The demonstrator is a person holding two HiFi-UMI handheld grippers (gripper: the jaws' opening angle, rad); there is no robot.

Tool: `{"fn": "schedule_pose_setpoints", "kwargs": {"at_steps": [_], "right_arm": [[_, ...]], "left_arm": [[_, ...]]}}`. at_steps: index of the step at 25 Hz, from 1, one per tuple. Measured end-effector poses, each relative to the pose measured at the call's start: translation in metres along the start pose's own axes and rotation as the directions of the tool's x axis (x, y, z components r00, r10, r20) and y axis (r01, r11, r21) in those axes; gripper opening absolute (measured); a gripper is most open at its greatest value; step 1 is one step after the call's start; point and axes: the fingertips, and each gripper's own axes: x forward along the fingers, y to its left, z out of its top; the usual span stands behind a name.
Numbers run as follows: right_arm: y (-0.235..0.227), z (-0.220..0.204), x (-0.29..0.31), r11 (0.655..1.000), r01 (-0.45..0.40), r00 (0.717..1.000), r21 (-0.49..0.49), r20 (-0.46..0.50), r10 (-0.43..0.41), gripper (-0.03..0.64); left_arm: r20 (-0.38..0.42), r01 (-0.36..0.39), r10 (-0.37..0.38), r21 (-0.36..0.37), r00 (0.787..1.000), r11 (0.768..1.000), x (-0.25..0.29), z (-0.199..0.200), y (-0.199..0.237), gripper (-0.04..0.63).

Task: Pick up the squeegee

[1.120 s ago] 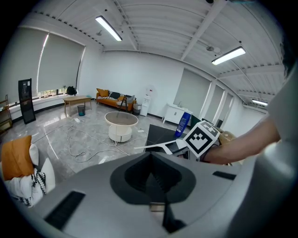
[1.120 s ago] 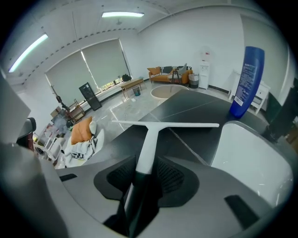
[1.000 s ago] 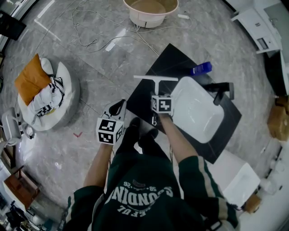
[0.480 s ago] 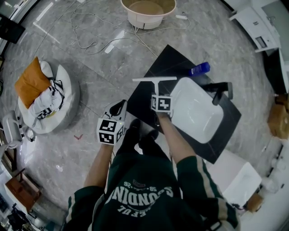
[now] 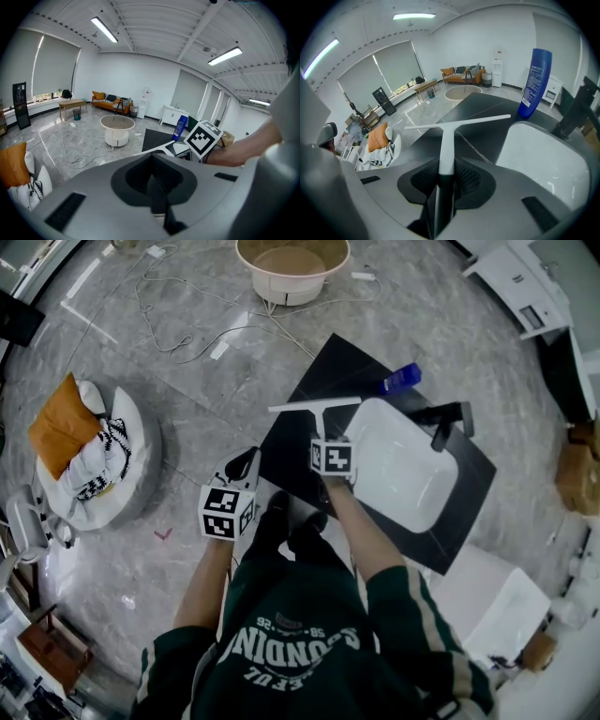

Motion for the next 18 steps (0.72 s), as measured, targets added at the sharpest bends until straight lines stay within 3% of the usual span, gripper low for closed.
{"fn": "schedule_pose_setpoints", "kwargs": {"at_steps": [14,18], "right_arm": [[-0.043,-0.001,-0.055,0.996,0.026,0.995,0.083,0.098,-0.034,0.087],[-0.056,0.003,-0.083,0.997,0.054,0.986,0.062,0.153,-0.063,0.086]], "left_arm": [[0.016,0.097,-0.099,0.103,0.995,0.99,0.023,0.03,-0.054,0.002],[0.03,0.13,-0.135,0.138,0.99,0.982,0.031,0.042,-0.075,0.002]]}}
